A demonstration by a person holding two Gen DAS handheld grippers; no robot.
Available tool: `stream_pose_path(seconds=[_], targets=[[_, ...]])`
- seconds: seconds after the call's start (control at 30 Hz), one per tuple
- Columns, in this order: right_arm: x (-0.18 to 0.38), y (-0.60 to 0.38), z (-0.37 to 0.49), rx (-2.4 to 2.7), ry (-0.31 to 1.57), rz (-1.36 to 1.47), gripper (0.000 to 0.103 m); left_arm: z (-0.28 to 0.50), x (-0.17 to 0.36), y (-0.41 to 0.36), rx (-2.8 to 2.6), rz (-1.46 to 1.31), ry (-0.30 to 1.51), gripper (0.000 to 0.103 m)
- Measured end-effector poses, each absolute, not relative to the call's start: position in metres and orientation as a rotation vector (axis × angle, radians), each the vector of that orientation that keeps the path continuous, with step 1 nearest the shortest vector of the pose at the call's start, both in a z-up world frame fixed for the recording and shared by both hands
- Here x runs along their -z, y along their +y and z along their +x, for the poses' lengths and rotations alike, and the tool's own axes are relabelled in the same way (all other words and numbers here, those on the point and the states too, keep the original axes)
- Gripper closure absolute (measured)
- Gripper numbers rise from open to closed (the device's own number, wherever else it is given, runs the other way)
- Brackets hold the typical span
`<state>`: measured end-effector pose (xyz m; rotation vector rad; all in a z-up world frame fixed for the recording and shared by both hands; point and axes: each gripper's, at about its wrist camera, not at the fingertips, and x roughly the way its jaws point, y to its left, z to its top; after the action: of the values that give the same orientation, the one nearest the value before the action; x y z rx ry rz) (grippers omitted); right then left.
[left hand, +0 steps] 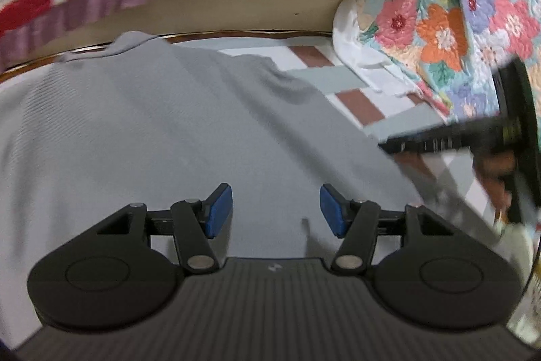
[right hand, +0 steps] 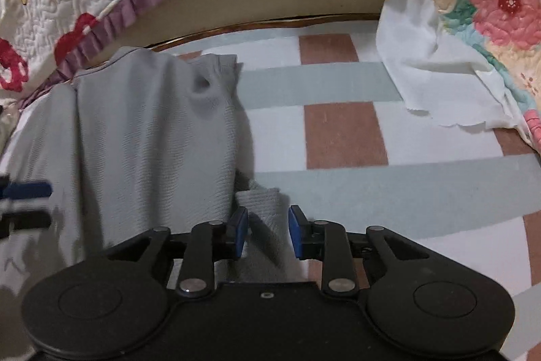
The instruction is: Fold clothes
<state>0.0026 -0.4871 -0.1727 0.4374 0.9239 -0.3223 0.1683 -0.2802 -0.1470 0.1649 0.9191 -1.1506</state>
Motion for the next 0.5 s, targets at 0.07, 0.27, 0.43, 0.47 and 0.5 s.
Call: stream_pose_path(seconds=[0.07, 0.27, 0.43, 0.47, 0.5], targets=[[0.18, -0.487, 0.002, 0.323, 0.92, 0.447, 0.064, 0.179, 0.146, -0.311, 1.172, 0.177, 0.897, 0.046], [0.188, -0.484, 0.005, 0.316, 0.879, 0.405, 0.059, 0.224, 0.147, -0.419, 1.133, 0.203, 0.861, 0.045], [0.186, -0.489, 0.013, 0.303, 0.867, 0.452, 0.056, 0.254, 0.16, -0.483, 1.118, 0.363, 0.881, 0.043], [0.186, -0.49, 0.014, 0.294, 0.865, 0.463, 0.056, 0.256, 0.165, -0.489, 1.126, 0.405, 0.896, 0.043], [0.186, -0.491, 0.015, 0.276, 0.865, 0.475, 0.07, 0.258, 0.17, -0.49, 1.125, 0.436, 0.91, 0.043]])
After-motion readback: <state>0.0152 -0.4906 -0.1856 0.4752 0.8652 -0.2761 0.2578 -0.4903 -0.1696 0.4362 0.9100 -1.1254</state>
